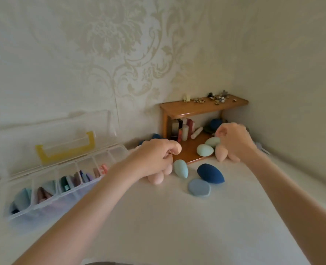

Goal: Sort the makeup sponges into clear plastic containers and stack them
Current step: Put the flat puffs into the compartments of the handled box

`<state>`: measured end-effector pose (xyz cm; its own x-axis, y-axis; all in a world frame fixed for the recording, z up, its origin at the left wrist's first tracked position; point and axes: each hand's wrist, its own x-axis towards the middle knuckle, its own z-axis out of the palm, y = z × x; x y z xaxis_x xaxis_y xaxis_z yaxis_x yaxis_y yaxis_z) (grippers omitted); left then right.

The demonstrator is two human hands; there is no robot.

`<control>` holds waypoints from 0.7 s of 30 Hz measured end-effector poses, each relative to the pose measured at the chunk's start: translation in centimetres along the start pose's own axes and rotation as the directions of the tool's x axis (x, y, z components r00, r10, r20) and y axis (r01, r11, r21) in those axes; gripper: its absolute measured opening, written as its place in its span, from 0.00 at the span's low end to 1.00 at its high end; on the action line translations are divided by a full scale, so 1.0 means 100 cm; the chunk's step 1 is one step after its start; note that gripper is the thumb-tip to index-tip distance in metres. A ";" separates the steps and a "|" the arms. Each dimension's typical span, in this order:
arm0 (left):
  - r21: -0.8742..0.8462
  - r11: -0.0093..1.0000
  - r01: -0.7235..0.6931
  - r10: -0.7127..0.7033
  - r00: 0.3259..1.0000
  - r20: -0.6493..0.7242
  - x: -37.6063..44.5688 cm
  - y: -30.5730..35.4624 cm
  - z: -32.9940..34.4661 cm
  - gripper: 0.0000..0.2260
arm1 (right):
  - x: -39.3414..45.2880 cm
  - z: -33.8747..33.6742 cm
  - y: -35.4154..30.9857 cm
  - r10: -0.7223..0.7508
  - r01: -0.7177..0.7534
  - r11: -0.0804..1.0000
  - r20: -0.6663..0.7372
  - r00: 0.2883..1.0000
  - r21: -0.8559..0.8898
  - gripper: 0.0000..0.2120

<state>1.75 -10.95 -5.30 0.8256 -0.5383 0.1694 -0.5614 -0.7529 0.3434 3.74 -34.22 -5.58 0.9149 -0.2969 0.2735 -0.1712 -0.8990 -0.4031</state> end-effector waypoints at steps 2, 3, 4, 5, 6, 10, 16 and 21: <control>-0.019 0.999 -0.040 0.041 0.998 0.044 0.012 0.014 0.008 0.13 | 0.009 -0.003 0.033 0.170 -0.170 0.985 -0.008 0.985 -0.011 0.11; -0.016 0.998 -0.064 0.065 0.995 0.070 0.018 0.020 0.013 0.13 | 0.013 -0.005 0.048 0.226 -0.226 0.974 -0.011 0.974 -0.005 0.13; -0.007 0.997 -0.082 0.083 0.993 0.090 0.023 0.026 0.016 0.13 | 0.019 -0.004 0.061 0.251 -0.250 0.968 -0.008 0.968 0.014 0.15; 0.006 0.995 -0.098 0.097 0.990 0.105 0.030 0.031 0.020 0.13 | 0.025 -0.005 0.074 0.250 -0.249 0.968 -0.006 0.968 0.036 0.17; 0.018 0.994 -0.108 0.106 0.988 0.111 0.035 0.033 0.023 0.13 | 0.029 -0.004 0.083 0.242 -0.242 0.969 0.004 0.970 0.055 0.17; 0.042 0.993 -0.113 0.107 0.987 0.122 0.044 0.038 0.031 0.12 | 0.036 0.003 0.102 0.213 -0.213 0.976 0.013 0.977 0.042 0.16; 0.037 0.993 -0.108 0.105 0.991 0.080 0.042 0.036 0.032 0.12 | 0.032 -0.001 0.100 0.215 -0.150 0.951 -0.229 0.949 0.270 0.13; -0.004 0.995 -0.098 0.098 0.995 0.030 0.022 0.029 0.021 0.13 | 0.016 -0.024 0.051 0.167 0.024 0.909 -0.416 0.894 0.416 0.11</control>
<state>1.79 -15.15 -5.88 0.7644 -0.6206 0.1747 -0.6394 -0.6950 0.3289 3.46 -40.10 -5.09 0.6376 -0.5493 0.5401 0.0182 -0.6902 -0.7234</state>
